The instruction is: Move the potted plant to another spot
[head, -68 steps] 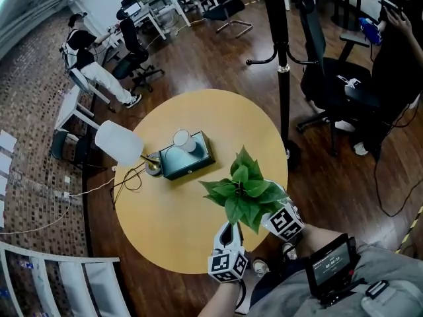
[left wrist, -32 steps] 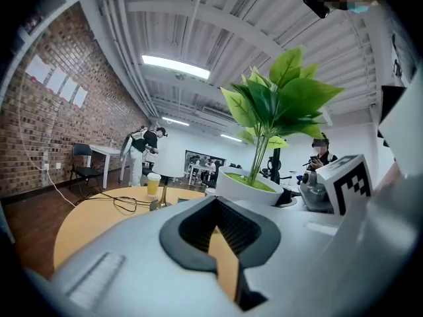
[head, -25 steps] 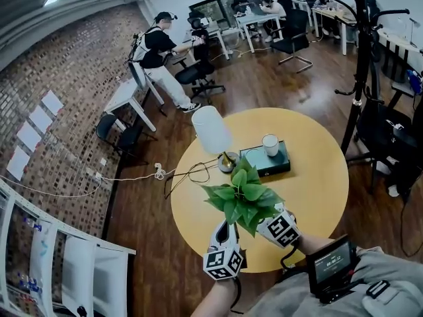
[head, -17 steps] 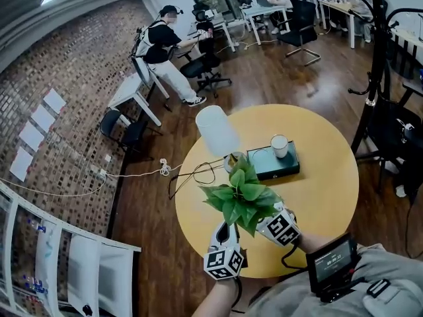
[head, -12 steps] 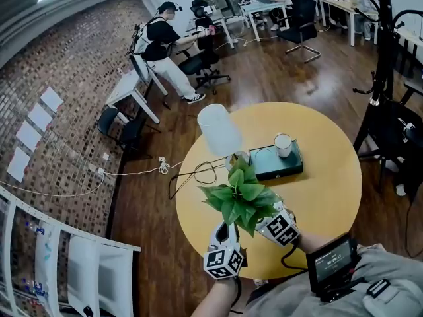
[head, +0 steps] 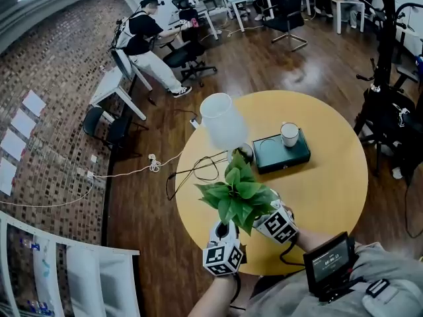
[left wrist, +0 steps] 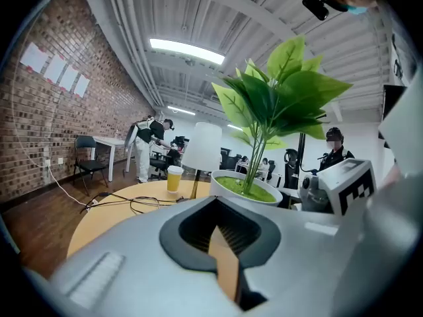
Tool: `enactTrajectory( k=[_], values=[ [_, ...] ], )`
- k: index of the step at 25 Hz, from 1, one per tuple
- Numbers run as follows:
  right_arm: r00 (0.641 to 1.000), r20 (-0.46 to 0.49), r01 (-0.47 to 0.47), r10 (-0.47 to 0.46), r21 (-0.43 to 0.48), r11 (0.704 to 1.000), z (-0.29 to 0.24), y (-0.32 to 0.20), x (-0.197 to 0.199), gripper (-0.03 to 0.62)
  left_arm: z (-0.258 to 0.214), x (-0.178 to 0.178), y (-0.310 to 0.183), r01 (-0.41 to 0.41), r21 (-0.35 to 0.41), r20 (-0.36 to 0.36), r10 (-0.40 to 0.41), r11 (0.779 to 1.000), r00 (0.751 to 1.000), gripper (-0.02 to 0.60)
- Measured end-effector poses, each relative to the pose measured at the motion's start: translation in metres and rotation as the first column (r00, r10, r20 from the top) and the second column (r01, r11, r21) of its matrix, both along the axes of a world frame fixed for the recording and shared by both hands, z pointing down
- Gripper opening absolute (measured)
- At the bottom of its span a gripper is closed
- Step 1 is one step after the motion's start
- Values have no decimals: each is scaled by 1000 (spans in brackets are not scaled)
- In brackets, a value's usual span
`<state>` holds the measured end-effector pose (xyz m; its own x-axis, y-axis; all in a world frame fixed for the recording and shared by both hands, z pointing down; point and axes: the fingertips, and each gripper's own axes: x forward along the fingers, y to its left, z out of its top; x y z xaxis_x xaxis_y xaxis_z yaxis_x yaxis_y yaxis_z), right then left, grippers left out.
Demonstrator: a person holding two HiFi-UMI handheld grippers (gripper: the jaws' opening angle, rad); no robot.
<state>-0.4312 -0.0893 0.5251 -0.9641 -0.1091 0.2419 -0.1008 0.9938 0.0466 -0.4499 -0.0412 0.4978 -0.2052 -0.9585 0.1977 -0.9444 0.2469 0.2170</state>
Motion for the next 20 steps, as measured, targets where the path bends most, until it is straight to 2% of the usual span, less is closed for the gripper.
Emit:
enactTrajectory(
  k=[8,20],
  values=[
    [999,-49,-14,13,-35,999,43,11,-53,495,39,-50,15,-13,-53,-39,11,998,999,2],
    [995,-98,-12,3,-88,996,110,2,-94,495,99,-86,3,-35,-143,-79,24,989,997,2]
  ],
)
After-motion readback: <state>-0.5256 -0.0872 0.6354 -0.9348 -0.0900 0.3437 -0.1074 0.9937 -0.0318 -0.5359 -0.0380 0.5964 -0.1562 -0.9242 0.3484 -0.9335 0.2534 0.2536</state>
